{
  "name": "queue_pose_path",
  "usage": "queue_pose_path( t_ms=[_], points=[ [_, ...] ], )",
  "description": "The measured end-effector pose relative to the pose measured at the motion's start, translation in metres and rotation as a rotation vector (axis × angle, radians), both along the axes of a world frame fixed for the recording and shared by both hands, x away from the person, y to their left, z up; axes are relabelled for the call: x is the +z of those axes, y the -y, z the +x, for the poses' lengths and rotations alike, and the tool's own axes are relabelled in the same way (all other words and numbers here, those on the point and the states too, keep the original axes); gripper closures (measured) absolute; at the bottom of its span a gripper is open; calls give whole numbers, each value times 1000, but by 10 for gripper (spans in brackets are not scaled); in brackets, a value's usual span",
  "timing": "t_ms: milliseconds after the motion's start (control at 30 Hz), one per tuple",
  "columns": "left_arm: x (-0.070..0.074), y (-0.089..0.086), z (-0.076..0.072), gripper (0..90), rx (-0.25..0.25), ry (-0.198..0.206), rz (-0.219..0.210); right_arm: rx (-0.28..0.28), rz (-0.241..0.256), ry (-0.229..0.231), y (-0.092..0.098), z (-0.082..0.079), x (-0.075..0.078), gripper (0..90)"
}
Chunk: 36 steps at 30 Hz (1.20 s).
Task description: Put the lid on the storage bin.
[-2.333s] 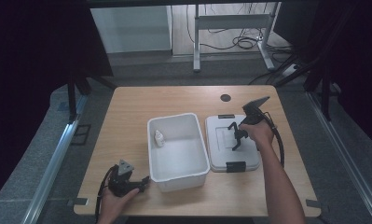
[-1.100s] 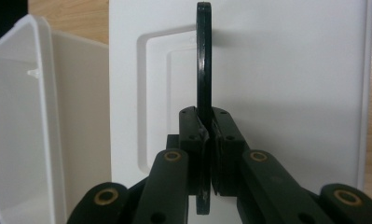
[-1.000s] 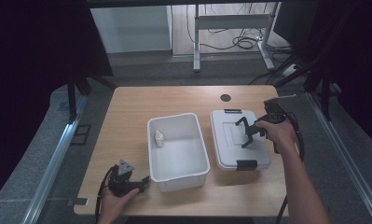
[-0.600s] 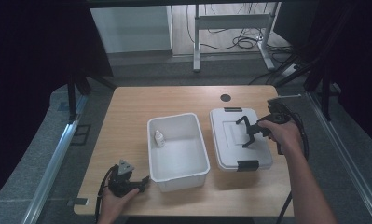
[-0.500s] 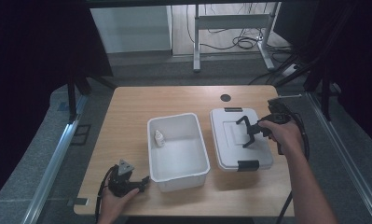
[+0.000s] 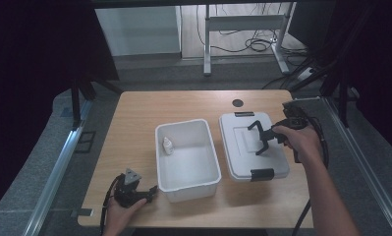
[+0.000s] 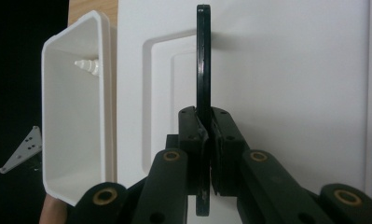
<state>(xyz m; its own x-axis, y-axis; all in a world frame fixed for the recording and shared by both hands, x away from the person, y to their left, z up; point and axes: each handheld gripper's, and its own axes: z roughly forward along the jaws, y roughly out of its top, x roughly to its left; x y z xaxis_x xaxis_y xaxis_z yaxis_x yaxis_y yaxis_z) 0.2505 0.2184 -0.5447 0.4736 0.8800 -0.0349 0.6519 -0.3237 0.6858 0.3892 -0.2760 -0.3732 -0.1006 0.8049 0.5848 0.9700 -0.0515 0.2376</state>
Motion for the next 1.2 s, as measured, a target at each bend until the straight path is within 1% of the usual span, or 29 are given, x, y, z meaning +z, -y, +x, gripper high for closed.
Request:
queue_pose_path(
  t_ms=[100,133,367,467,600,933,1000,1100,1133,1200],
  points=[
    [0,0,0,126,0,0,0,11,3,9,-5,-2,5,845],
    [0,0,0,126,0,0,0,12,11,21,-10,-3,7,845],
    [0,0,0,126,0,0,0,32,39,27,-19,-4,8,845],
    [0,0,0,126,0,0,0,41,34,36,-23,-5,11,843],
    [0,0,0,126,-1,-2,1,44,39,38,-23,-5,15,843],
    [0,0,0,126,-1,-2,0,35,47,61,-18,-9,29,844],
    [0,0,0,126,-1,-2,0,34,49,59,-18,-11,31,845],
    [0,0,0,125,-2,-2,1,30,37,61,-21,-12,39,844],
    [0,0,0,125,-2,-2,1,28,40,63,-24,-14,44,844],
    [0,0,0,125,-2,-2,3,26,40,65,-26,-15,47,844]
  ],
)
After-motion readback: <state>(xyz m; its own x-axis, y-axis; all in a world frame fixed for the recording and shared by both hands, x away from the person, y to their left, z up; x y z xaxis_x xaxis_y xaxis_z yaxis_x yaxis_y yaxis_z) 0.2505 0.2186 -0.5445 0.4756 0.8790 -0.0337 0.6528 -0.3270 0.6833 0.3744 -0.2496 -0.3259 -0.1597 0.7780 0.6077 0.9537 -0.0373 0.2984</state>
